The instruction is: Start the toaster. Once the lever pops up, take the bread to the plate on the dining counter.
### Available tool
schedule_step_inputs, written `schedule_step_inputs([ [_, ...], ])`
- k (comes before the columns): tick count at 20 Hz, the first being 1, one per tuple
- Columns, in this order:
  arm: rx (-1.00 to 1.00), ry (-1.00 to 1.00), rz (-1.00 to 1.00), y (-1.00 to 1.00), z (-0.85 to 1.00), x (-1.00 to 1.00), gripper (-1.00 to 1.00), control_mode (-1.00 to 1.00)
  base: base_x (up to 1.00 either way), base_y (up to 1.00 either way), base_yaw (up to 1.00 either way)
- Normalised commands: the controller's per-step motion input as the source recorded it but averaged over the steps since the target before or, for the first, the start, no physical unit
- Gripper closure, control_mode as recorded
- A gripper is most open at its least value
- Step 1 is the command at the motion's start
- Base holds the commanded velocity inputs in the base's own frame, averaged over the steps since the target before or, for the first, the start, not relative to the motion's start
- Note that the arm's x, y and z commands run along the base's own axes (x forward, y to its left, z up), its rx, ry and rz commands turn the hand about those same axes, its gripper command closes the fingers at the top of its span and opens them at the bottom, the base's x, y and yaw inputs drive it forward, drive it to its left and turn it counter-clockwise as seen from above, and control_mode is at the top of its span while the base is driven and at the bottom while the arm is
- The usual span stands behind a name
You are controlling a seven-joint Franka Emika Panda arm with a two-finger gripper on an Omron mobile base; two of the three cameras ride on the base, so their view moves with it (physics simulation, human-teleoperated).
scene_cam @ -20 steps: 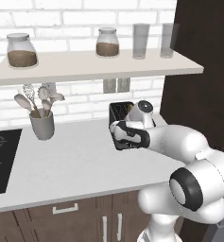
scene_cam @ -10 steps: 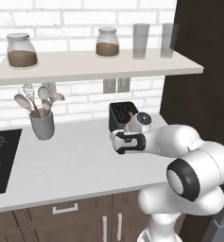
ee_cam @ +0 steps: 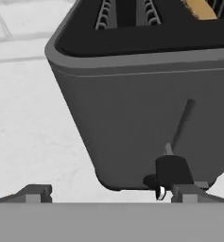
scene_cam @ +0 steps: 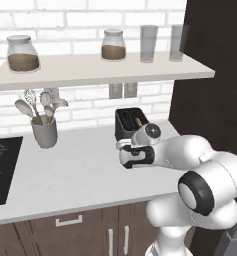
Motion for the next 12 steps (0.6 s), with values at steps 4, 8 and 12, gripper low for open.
schedule_step_inputs([
  [4,0.17,-0.1,0.0,0.0,0.92,-0.89,-1.0,-1.0,0.0,0.0,0.0],
  [8,0.25,-0.02,0.0,-0.05,1.0,-0.73,-1.0,-1.0,0.0,0.0,0.0],
  [12,0.22,0.0,0.0,-0.07,1.0,-0.34,-1.0,-1.0,0.0,0.0,0.0],
])
